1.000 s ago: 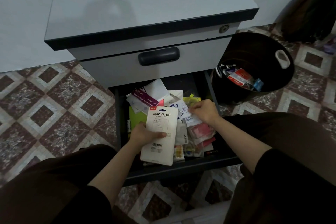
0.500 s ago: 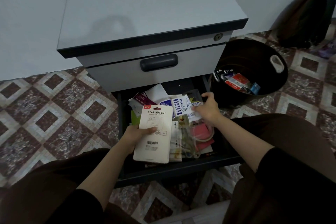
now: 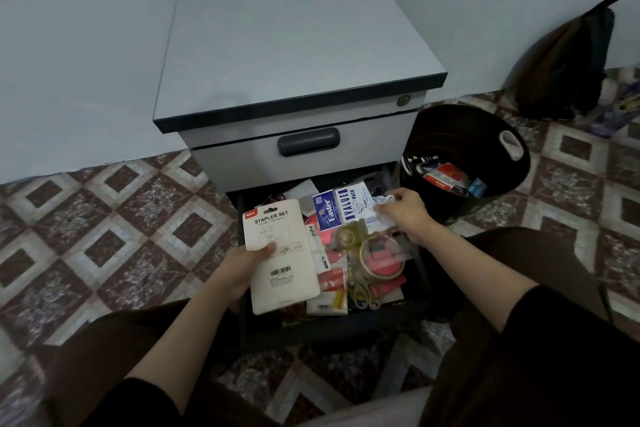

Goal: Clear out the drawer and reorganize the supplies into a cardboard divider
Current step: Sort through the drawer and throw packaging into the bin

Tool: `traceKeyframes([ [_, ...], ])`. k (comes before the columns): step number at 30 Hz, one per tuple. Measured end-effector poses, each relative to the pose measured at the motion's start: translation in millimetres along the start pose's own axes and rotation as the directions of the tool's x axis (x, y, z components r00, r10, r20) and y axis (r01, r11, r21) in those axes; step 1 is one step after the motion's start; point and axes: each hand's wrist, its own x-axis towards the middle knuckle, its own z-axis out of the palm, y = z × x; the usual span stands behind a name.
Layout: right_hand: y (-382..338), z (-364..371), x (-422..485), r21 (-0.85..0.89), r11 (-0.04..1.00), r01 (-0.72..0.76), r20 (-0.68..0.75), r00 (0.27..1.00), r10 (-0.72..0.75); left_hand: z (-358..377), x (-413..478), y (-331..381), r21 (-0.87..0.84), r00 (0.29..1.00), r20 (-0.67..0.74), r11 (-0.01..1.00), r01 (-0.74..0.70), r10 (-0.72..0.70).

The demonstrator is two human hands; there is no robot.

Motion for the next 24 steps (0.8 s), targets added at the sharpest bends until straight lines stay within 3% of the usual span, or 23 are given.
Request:
traceKeyframes([
  [11,-24.8,-19.8,-38.3,0.207,0.977,0.053,0.142,0.986,-0.084,9.3,-37.2,22.8,-0.038,0.991,0.096,0.995,-0.087,0.090],
  [16,-32.0,-47.3,-51.5,0.424,0.906,-0.008,0.206,0.975,-0.088,27.6,-51.2,44.5,-0.032,0.989,0.127,0.997,-0.076,0.079],
  [24,-30.5,-114.8,-66.1,0.583,0.812,0.042,0.108,0.986,-0.129,87.4,-67.9,72.9,0.068,0.951,0.294,0.990,-0.122,0.097],
])
